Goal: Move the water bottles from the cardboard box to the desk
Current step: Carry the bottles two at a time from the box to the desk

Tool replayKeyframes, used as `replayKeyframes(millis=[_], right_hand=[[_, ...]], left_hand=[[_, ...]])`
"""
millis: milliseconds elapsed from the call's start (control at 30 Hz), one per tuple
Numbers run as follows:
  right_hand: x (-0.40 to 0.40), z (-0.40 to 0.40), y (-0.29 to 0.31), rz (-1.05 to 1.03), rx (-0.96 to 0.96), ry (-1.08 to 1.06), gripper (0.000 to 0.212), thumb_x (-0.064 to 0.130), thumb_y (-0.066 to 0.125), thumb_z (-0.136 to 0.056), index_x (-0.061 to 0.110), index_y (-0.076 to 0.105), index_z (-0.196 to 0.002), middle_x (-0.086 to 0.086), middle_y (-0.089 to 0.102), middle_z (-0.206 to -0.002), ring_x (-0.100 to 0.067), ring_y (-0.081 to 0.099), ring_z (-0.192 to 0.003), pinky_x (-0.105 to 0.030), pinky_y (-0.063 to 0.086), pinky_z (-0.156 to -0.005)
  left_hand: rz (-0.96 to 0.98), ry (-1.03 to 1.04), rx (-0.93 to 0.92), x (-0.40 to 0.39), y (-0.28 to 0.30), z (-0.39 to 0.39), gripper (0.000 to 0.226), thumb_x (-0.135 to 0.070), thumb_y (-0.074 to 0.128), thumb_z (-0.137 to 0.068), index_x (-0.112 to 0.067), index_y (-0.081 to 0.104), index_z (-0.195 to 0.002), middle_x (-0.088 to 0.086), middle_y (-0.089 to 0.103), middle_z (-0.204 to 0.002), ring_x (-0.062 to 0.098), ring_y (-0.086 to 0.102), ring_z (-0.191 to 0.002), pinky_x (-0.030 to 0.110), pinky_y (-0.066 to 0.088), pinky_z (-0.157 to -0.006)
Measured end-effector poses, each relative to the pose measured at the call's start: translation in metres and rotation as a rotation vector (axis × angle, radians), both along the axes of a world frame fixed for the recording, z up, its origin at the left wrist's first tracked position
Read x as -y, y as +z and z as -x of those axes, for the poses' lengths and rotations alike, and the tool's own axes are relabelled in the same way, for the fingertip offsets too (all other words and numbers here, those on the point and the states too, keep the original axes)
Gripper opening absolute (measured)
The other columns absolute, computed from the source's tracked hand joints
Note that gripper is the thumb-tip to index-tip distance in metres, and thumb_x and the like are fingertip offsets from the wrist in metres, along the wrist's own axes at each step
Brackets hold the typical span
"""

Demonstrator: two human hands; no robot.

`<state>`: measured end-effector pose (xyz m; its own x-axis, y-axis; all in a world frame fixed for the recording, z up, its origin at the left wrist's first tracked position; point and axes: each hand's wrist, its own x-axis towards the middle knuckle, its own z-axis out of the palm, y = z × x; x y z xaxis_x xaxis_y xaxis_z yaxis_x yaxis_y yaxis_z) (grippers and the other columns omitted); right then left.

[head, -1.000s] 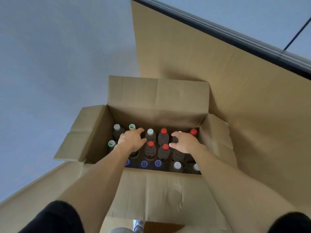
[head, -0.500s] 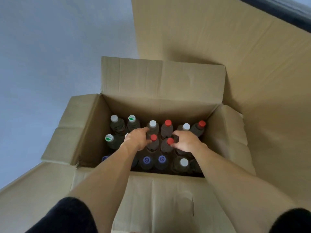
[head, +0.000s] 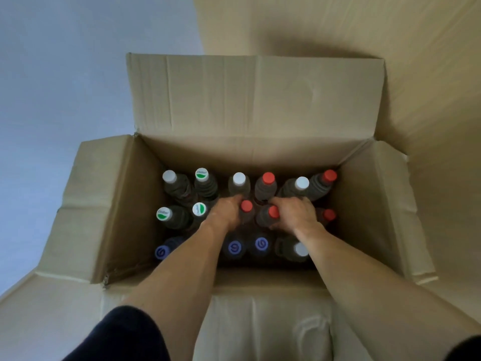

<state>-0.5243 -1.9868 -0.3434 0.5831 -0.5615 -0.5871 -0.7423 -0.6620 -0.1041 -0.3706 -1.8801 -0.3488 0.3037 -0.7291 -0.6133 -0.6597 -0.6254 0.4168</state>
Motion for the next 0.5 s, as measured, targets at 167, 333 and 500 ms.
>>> replayKeyframes(millis=[167,333,500], right_hand=[[-0.004,-0.003,-0.007,0.057,-0.028,-0.005,0.055,0.050,0.075,-0.078,0.040,0.054,-0.129,0.003,0.069,-0.120,-0.024,0.061,-0.119,-0.041,0.036,-0.101],[0.000,-0.006,-0.011,0.049,-0.032,0.009,0.053,0.047,0.077,-0.078,0.038,0.057,-0.126,0.000,0.068,-0.118,-0.026,0.061,-0.117,-0.039,0.041,-0.096],[0.001,-0.007,-0.013,0.036,0.013,0.009,0.042,0.046,0.074,-0.081,0.036,0.060,-0.120,-0.001,0.068,-0.114,-0.027,0.063,-0.112,-0.037,0.043,-0.093]], left_hand=[[0.036,-0.008,0.000,0.001,-0.011,-0.001,0.047,-0.032,0.069,-0.091,-0.023,0.056,-0.135,0.014,0.067,-0.126,0.035,0.062,-0.117,0.043,0.049,-0.100],[0.021,-0.064,0.054,0.001,-0.026,0.000,0.048,-0.035,0.064,-0.094,-0.028,0.051,-0.139,0.013,0.067,-0.123,0.036,0.064,-0.113,0.045,0.051,-0.097],[0.000,-0.096,0.100,0.005,-0.033,0.002,0.039,-0.036,0.055,-0.099,-0.028,0.050,-0.137,0.013,0.068,-0.118,0.035,0.066,-0.107,0.046,0.053,-0.093]])
